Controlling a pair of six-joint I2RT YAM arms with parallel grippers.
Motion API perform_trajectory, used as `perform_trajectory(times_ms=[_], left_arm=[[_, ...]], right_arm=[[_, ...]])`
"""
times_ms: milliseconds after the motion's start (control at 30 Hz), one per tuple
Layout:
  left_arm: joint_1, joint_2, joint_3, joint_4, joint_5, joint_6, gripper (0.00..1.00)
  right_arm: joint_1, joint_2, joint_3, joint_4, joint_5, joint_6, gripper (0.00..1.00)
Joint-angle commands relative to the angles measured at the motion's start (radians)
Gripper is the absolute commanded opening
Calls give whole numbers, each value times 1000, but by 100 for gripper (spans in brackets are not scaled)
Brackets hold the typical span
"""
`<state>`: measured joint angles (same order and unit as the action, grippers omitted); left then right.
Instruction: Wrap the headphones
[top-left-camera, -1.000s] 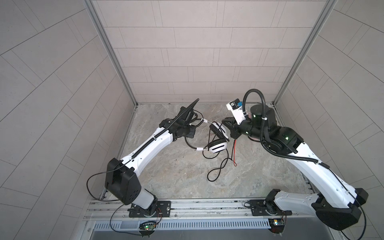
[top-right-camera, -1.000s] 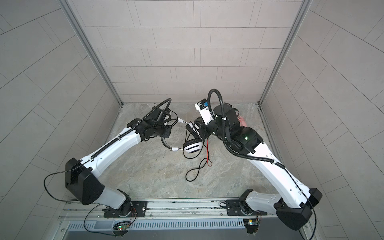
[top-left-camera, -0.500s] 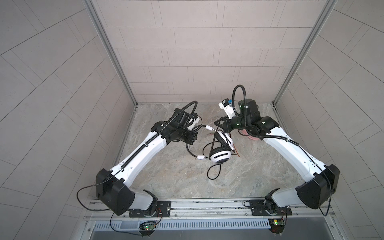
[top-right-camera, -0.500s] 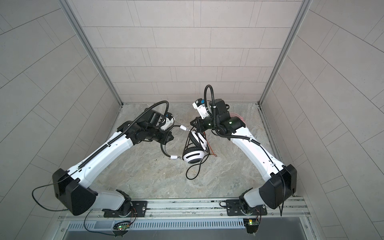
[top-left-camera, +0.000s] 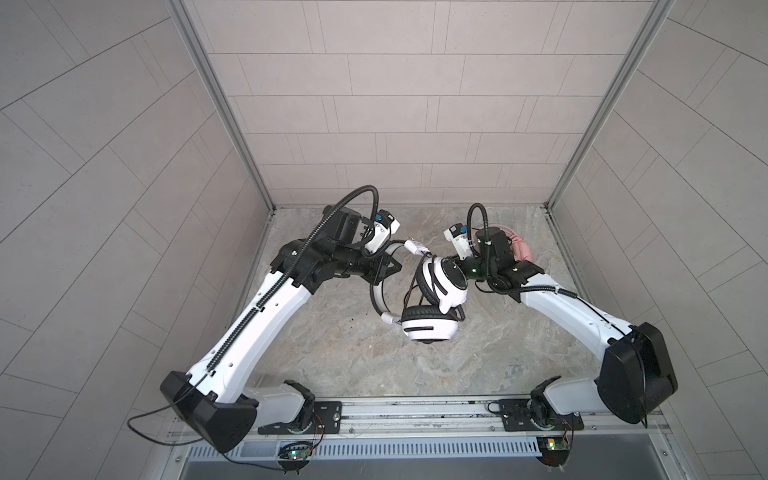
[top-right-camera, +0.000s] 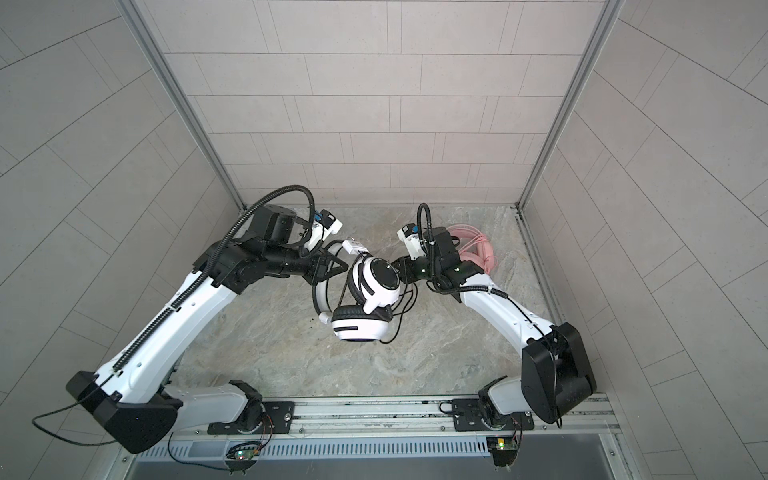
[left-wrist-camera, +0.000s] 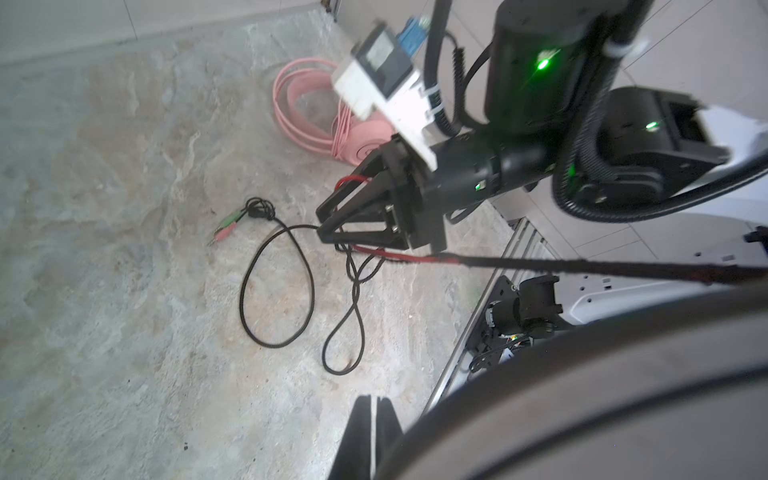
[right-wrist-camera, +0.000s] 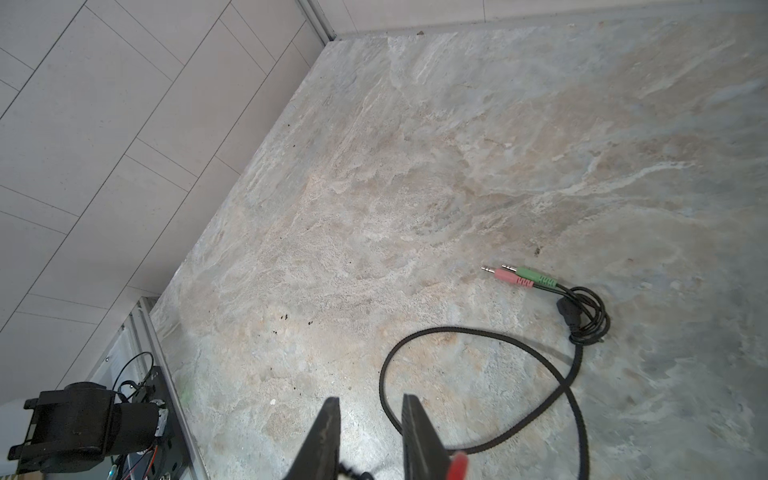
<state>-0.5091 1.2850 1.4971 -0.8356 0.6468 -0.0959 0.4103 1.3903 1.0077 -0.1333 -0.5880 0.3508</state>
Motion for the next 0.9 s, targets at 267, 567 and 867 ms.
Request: perform_trajectory(times_ms=[267,567,867], left_arm=[[105,18,93,33,131,-114,0],[254,40,93,50,229,-166,0],[267,50,121,23,220,-160,0]], right_arm=[[-12,-48,-78,132,-14,46,38],[-97,-232,-139,89,-91,61,59],[-108,-256,-178,134,-181,71,72]])
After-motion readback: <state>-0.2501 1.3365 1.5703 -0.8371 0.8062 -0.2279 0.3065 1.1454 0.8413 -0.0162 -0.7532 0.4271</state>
